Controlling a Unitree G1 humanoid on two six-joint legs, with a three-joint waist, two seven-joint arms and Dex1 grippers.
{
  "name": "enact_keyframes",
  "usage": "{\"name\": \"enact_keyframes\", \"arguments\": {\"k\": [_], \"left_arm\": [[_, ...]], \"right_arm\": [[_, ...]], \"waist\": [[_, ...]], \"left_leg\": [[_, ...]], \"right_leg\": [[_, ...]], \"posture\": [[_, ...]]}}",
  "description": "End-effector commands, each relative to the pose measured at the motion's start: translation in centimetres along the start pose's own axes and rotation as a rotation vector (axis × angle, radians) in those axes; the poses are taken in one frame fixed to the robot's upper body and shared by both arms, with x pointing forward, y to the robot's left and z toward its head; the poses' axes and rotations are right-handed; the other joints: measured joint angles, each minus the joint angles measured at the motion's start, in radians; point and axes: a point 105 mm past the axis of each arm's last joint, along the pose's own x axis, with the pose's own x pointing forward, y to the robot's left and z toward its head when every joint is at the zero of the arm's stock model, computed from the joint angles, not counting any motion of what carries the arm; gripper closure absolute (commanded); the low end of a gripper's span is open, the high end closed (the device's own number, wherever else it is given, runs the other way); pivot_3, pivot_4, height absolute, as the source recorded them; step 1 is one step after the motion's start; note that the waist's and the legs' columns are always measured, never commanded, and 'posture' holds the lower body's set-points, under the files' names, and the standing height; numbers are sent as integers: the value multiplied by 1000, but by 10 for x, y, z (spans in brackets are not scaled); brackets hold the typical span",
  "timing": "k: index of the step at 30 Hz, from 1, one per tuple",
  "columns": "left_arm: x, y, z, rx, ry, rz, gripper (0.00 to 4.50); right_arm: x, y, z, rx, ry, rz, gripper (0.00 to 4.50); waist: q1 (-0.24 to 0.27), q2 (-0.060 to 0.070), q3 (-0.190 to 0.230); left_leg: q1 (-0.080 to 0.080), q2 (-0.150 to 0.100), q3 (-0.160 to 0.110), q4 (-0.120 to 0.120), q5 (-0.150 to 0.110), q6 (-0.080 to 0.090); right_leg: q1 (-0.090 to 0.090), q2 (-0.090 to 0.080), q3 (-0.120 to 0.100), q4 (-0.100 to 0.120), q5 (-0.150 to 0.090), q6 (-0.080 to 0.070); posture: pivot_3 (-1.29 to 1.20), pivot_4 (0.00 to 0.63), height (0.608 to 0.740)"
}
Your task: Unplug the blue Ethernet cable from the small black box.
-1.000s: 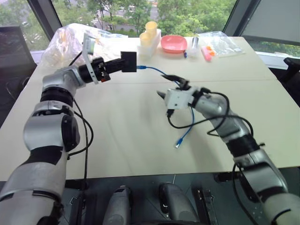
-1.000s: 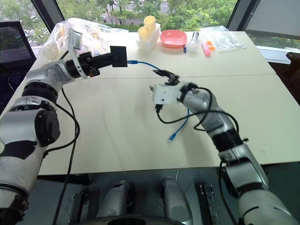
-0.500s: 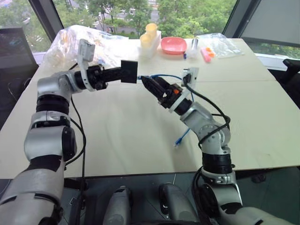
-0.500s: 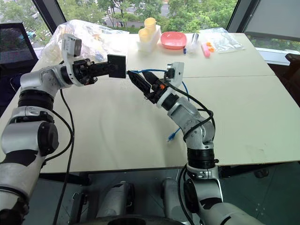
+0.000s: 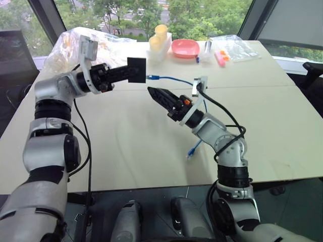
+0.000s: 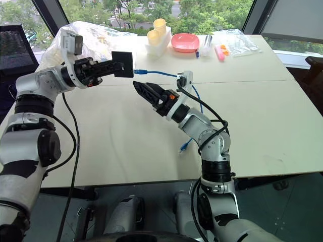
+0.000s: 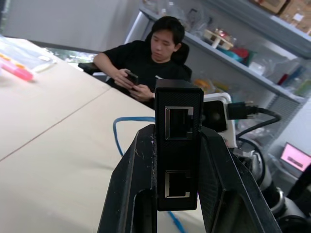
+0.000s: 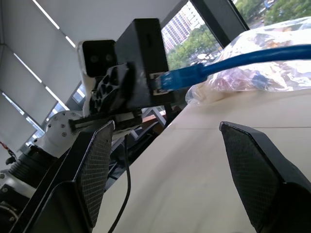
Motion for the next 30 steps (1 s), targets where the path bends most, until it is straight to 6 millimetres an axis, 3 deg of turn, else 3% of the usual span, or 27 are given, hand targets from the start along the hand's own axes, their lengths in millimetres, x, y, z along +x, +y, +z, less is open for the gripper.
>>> {"name": "enact_keyframes", "arguments": {"k": [1,15,18,24,30], "left_arm": [[5,-6,3,28,5,-39,4011],[4,-8,4,9,-1,-54,4011],[4,-8,5,4,-7,-55,4011],[4,-9,4,-2,-6,-58,4011],[6,-9,5,-4,-18,-57,4011]], "right_arm": [[10,3,11,-34,-53,3,900],[10,7,15,10,-91,41,900],[10,10,14,18,-90,60,1657],[13,14,8,19,-69,84,4404],[16,17,4,19,-53,101,4465]], "waist": [[0,0,0],[1,0,0],[1,0,0],[0,0,0],[1,0,0]], "left_leg": [[0,0,0,0,0,0],[-1,0,0,-1,0,0],[-1,0,0,-1,0,0],[-1,0,0,-1,0,0],[-1,0,0,-1,0,0]], "right_leg": [[0,0,0,0,0,0],[0,0,0,-2,0,0],[0,0,0,-2,0,0],[0,0,0,-2,0,0],[0,0,0,-2,0,0]], "posture": [[0,150,740],[0,150,740],[0,150,740],[0,150,740],[0,150,740]]}}
